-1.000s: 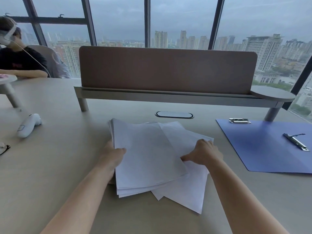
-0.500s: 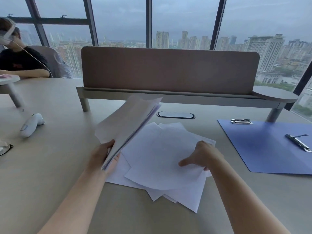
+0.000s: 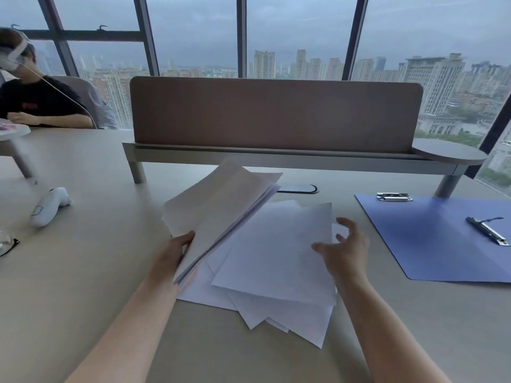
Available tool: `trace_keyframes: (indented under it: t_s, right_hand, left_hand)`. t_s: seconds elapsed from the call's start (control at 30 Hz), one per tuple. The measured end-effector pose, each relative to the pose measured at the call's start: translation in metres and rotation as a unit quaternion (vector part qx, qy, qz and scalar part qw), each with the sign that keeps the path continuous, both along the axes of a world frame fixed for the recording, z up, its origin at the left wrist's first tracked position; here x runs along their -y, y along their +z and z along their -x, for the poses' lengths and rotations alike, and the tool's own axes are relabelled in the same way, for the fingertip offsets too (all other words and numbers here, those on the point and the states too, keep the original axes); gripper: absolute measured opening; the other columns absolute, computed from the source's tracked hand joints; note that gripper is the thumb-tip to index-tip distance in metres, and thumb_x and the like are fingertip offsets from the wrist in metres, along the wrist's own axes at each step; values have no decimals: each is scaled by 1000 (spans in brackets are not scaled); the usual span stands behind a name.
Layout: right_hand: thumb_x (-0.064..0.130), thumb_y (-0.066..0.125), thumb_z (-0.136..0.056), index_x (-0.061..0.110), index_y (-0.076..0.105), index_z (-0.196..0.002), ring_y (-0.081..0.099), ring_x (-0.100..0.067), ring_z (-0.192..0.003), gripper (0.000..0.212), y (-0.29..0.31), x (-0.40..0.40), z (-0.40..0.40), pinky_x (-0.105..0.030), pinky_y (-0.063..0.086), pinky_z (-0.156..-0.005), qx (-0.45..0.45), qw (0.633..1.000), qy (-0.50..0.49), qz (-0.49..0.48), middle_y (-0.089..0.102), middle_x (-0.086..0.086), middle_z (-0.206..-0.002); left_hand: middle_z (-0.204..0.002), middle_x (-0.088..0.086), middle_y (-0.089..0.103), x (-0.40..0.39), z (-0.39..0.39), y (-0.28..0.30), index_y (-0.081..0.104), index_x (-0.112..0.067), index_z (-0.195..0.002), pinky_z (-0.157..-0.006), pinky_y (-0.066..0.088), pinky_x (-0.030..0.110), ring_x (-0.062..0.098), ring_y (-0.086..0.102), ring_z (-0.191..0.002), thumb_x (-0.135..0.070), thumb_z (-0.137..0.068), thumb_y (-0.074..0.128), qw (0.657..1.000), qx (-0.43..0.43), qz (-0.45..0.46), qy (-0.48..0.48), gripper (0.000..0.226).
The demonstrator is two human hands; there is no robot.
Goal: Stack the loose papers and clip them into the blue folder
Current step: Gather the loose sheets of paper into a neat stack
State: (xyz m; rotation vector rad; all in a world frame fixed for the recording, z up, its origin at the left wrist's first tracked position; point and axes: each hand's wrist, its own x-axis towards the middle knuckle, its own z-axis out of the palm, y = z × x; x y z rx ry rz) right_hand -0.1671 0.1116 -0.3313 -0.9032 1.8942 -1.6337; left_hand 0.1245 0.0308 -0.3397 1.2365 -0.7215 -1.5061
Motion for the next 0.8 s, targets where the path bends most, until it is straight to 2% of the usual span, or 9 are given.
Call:
trace_keyframes:
  t_s: [0.1,0.17,0.23,0.3,0.4,0.47,0.57,0.63,0.8]
  right_hand:
    - [-7,76,-75,18,49,-141,66,-22,-106,76,-1,1,5,-38,58,-76,99,994,36,-16,59,-1,-122]
    - [-10,70,-79,12,57,-135,73,-30,-91,62,-6,5,9,-51,60,-83,139,986,79,-42,74,-6,-109]
    - [-14,62,-82,9,70,-120,75,-35,-85,45,-8,6,10,-57,59,-84,167,978,119,-44,79,-9,-97]
    - [-14,59,-84,13,76,-110,76,-34,-86,41,-6,7,11,-54,59,-85,172,974,145,-33,80,-9,-96]
    - [-17,55,-85,10,76,-105,76,-29,-78,40,-3,6,9,-41,63,-71,200,964,177,0,79,-13,-96]
    - [-17,56,-86,8,76,-103,75,-27,-71,37,0,4,7,-35,61,-63,232,955,186,14,79,-14,-95]
    - [-12,56,-88,7,74,-107,74,-30,-80,33,0,3,9,-42,62,-75,293,934,201,28,78,-15,-102]
    - [-11,54,-90,6,73,-112,74,-30,-82,33,1,2,8,-41,62,-76,323,922,212,36,77,-14,-105]
    - [-7,51,-93,11,74,-112,72,-23,-65,35,2,2,3,-31,60,-58,362,906,215,40,77,-13,-94]
  left_hand:
    - [-96,12,66,-6,1,5,58,-5,-120,-58,46,28,21,62,-69,-16,-94,59,994,105,39,19,29]
    - [-102,11,68,-9,4,9,60,-8,-122,-62,52,25,23,63,-78,-11,-93,59,994,84,73,10,29]
    - [-111,15,69,-11,6,11,60,-8,-125,-79,56,35,27,66,-85,-7,-91,58,996,27,87,-20,34]
    - [-112,17,70,-9,9,12,64,-8,-117,-85,54,41,25,69,-84,-3,-91,56,991,43,123,-40,28]
    - [-87,-2,78,-15,18,16,68,-14,-102,-68,56,27,11,73,-75,2,-92,53,973,108,186,-81,24]
    - [-97,2,77,-22,24,18,70,-13,-106,-77,56,30,18,72,-88,-1,-88,60,966,119,206,-102,23]
    - [-110,8,74,-24,25,16,71,-15,-109,-89,52,39,25,70,-99,-15,-78,62,970,90,200,-102,32]
    - [-115,9,73,-22,27,13,70,-13,-114,-95,50,41,27,68,-106,-17,-80,64,973,78,189,-109,36]
    - [-106,4,75,-22,33,5,68,-16,-114,-85,54,38,23,70,-97,-7,-97,51,973,74,167,-141,26]
